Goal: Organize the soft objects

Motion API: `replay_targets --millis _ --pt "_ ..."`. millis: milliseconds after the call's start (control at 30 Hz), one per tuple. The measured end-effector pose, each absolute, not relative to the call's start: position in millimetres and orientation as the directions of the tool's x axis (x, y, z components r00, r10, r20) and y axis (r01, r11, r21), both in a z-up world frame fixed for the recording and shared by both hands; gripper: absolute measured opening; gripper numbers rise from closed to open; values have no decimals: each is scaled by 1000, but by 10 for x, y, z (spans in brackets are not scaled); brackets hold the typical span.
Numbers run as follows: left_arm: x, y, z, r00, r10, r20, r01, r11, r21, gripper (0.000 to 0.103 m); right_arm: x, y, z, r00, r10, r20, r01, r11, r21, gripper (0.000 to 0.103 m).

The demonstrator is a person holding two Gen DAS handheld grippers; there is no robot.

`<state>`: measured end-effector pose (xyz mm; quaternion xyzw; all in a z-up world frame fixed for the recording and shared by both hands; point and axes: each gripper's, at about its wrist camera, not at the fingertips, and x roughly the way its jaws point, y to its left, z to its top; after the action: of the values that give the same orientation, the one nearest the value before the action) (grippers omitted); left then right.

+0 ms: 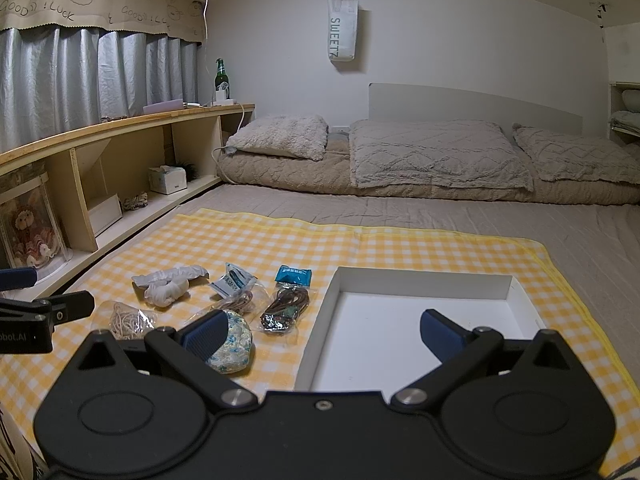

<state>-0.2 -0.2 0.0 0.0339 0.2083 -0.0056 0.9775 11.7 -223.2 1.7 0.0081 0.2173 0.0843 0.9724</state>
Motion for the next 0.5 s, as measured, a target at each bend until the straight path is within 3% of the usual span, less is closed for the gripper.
replay_targets --millis 500 --pt "-2 -1 0 913 3 -407 25 998 64 103 121 -2219 13 891 167 -423 -161 986 51 103"
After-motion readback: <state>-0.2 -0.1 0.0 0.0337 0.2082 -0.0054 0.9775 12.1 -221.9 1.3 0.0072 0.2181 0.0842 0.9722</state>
